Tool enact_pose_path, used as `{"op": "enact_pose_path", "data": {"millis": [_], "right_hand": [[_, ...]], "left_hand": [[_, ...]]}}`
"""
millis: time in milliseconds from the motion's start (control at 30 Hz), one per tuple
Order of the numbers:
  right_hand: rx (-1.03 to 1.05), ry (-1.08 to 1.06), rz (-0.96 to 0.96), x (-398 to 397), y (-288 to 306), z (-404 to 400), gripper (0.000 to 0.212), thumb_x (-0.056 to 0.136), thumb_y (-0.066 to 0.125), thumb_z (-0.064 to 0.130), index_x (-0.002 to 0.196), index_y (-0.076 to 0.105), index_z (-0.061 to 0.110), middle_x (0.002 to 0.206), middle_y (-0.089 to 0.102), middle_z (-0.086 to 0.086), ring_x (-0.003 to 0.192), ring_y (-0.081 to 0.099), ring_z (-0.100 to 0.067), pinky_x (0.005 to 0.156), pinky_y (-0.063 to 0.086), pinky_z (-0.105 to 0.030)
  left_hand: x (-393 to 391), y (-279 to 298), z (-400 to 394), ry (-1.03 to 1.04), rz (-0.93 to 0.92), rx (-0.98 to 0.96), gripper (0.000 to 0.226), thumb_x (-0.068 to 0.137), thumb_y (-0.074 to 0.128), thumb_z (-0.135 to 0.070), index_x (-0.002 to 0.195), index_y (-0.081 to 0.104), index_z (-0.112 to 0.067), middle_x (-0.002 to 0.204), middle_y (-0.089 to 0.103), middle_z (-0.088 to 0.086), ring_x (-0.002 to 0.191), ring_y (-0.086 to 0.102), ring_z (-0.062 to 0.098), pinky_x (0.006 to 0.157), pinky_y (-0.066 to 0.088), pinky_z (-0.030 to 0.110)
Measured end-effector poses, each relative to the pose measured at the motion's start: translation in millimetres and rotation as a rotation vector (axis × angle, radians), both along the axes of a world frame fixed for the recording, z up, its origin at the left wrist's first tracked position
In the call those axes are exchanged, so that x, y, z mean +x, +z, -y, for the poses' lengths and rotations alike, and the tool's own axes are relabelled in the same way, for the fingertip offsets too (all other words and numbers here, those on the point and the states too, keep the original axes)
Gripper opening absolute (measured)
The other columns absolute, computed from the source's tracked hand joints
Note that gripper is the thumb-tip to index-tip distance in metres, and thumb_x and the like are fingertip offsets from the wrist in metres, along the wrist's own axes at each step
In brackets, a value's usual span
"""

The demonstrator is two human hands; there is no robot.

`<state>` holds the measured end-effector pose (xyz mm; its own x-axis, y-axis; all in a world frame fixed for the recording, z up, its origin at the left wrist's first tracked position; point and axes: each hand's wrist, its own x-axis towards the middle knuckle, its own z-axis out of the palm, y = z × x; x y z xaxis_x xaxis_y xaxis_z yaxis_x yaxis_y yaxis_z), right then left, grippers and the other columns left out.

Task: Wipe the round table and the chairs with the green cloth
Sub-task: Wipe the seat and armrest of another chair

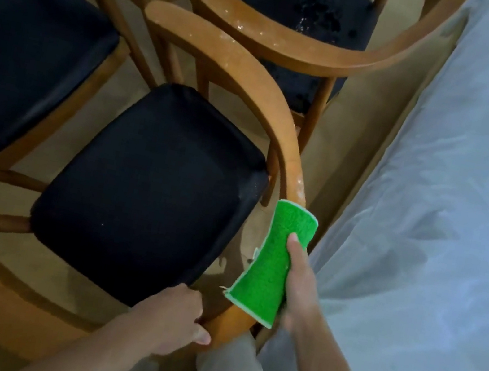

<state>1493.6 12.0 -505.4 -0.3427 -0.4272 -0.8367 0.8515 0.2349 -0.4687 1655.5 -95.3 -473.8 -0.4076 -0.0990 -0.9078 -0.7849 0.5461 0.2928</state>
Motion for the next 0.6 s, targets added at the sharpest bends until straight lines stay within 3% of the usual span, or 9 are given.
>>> {"op": "enact_pose_path", "data": {"millis": [100, 200, 267, 400, 467, 533, 600], "right_hand": [[0.023, 0.149, -0.132, -26.2, 3.3, 11.8, 0.031, 0.096, 0.056, 0.037, 0.116, 0.057, 0.014, 0.087, 0.068, -0.016, 0.072, 0.069, -0.029, 0.060, 0.057, -0.038], [0.088, 0.413, -0.432, -79.1, -7.7, 56.2, 0.025, 0.097, 0.057, 0.032, 0.117, 0.054, 0.018, 0.100, 0.068, -0.014, 0.080, 0.070, -0.028, 0.069, 0.059, -0.044], [0.171, 0.612, -0.674, -107.3, -17.7, 94.2, 0.033, 0.096, 0.056, 0.034, 0.123, 0.047, 0.019, 0.103, 0.065, -0.010, 0.086, 0.067, -0.027, 0.080, 0.056, -0.050], [0.315, 0.803, -0.903, -125.6, -26.8, 133.9, 0.049, 0.095, 0.048, 0.052, 0.128, 0.037, 0.017, 0.102, 0.058, -0.004, 0.080, 0.059, -0.018, 0.069, 0.045, -0.035], [0.381, 0.824, -0.920, -119.6, -27.7, 126.9, 0.043, 0.096, 0.042, 0.054, 0.120, 0.036, 0.019, 0.096, 0.057, -0.003, 0.075, 0.058, -0.017, 0.066, 0.044, -0.034], [0.438, 0.842, -0.928, -105.6, -27.1, 109.6, 0.032, 0.098, 0.039, 0.053, 0.107, 0.032, 0.023, 0.088, 0.057, 0.000, 0.068, 0.060, -0.015, 0.058, 0.047, -0.033], [0.493, 0.835, -0.934, -87.8, -25.7, 88.2, 0.026, 0.097, 0.039, 0.051, 0.101, 0.029, 0.028, 0.086, 0.057, 0.000, 0.067, 0.062, -0.015, 0.055, 0.049, -0.033]], "left_hand": [[-18.2, 5.6, 1.2, 0.111, -0.082, 0.018, 0.045, 0.079, 0.063, -0.058, 0.076, 0.051, -0.015, 0.085, 0.052, 0.002, 0.079, 0.056, 0.018, 0.061, 0.037, 0.030], [-47.4, 11.9, -4.9, 0.188, -0.217, -0.045, 0.048, 0.077, 0.065, -0.058, 0.064, 0.044, -0.016, 0.078, 0.048, -0.004, 0.069, 0.051, 0.011, 0.055, 0.033, 0.028], [-59.6, 13.2, -4.5, 0.162, -0.203, -0.055, 0.046, 0.076, 0.067, -0.057, 0.063, 0.042, -0.021, 0.082, 0.048, -0.006, 0.067, 0.051, 0.010, 0.054, 0.034, 0.026], [-58.0, 8.8, 3.1, 0.175, -0.123, 0.021, 0.053, 0.069, 0.067, -0.065, 0.068, 0.049, -0.015, 0.085, 0.052, -0.008, 0.065, 0.054, 0.008, 0.055, 0.040, 0.026], [-57.5, 7.1, 17.6, 0.225, -0.093, 0.118, 0.058, 0.064, 0.066, -0.070, 0.083, 0.064, -0.015, 0.086, 0.063, -0.007, 0.074, 0.062, 0.008, 0.067, 0.052, 0.029], [-60.8, 1.8, 46.1, 0.326, -0.126, 0.197, 0.050, 0.067, 0.064, -0.068, 0.094, 0.072, -0.027, 0.093, 0.070, -0.008, 0.084, 0.064, 0.003, 0.082, 0.054, 0.034], [-69.2, -5.4, 92.3, 0.392, -0.220, 0.066, 0.043, 0.080, 0.060, -0.059, 0.109, 0.070, -0.029, 0.104, 0.070, -0.010, 0.094, 0.062, 0.002, 0.089, 0.052, 0.033]]}}
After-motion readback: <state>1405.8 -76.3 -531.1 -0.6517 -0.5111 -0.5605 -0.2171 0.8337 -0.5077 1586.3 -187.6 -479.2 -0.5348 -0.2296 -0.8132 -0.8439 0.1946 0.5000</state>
